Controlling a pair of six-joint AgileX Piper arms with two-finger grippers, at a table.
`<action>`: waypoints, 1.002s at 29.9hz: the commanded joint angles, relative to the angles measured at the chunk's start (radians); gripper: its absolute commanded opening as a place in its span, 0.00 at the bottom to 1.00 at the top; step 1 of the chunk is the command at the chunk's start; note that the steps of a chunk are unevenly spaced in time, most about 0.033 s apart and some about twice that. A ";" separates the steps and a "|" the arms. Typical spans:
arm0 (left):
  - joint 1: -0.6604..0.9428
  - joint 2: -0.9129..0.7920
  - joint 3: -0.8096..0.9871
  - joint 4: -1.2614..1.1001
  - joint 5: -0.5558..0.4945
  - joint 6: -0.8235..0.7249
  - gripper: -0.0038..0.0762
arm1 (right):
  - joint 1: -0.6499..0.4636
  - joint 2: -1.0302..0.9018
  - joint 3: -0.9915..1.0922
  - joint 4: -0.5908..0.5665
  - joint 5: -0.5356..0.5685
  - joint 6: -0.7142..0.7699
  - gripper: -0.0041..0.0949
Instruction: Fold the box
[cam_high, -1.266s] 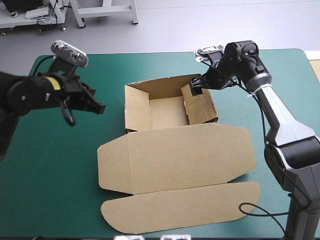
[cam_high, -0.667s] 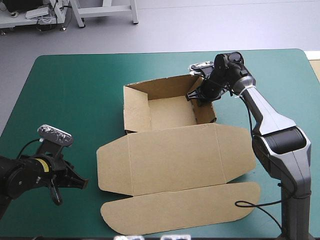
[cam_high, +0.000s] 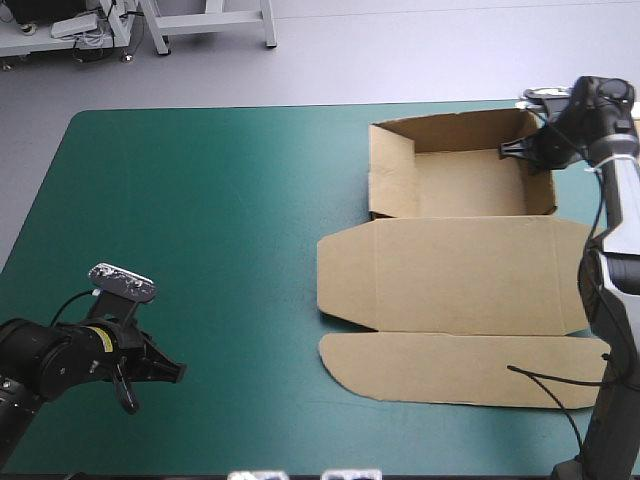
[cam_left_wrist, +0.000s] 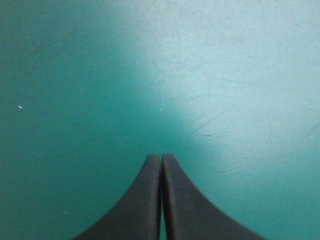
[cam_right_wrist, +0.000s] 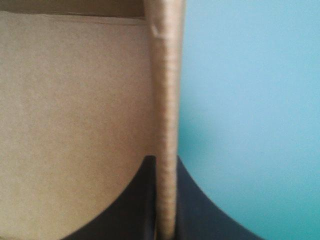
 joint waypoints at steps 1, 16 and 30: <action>0.000 -0.005 -0.021 0.007 -0.036 -0.007 0.04 | -0.120 -0.064 -0.035 -0.014 0.004 0.003 0.02; 0.000 -0.005 -0.021 0.005 -0.062 -0.007 0.04 | -0.379 -0.063 -0.035 0.073 0.006 -0.056 0.18; 0.000 -0.005 -0.021 0.007 -0.063 -0.007 0.04 | -0.381 -0.086 -0.038 0.005 -0.022 -0.009 0.91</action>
